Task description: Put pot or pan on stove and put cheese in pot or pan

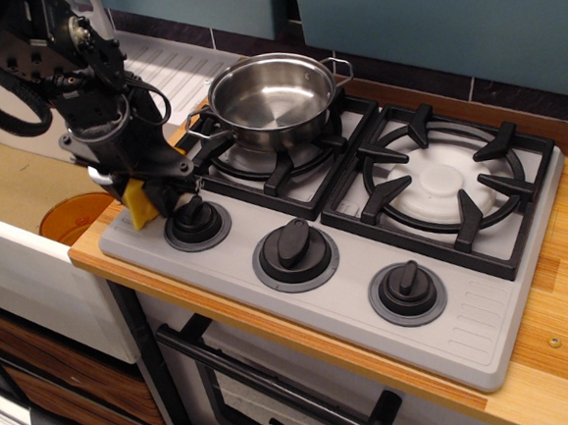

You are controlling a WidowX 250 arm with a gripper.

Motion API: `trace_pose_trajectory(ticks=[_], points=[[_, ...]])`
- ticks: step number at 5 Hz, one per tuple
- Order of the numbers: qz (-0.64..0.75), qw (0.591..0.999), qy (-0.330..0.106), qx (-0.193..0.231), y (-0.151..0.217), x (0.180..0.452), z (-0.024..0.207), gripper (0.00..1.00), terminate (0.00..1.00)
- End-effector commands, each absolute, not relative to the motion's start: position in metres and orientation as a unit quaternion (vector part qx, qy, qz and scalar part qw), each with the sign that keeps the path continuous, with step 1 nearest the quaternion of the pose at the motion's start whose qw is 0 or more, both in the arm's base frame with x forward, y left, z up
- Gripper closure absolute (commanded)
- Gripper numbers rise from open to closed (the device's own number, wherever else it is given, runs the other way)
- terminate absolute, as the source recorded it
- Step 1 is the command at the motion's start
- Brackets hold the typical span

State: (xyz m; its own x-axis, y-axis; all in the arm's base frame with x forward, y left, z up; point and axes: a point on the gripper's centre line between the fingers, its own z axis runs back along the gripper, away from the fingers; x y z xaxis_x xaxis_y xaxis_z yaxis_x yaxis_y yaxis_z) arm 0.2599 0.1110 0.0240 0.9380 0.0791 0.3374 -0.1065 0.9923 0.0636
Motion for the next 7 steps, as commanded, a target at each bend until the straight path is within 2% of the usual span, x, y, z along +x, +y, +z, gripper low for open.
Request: trace_pose_trajectory(ticks=[1, 2, 3, 4, 7], points=[[0.055, 0.981, -0.174, 0.058, 0.106, 0.268, 0.055, 1.0, 0.0], [0.052, 0.983, -0.162, 0.067, 0.107, 0.266, 0.074, 1.0, 0.0], [0.049, 0.984, -0.157, 0.069, 0.108, 0.267, 0.084, 1.0, 0.0], [0.048, 0.984, -0.155, 0.067, 0.108, 0.269, 0.087, 1.0, 0.0], [0.05, 0.983, -0.163, 0.063, 0.107, 0.271, 0.08, 1.0, 0.0]])
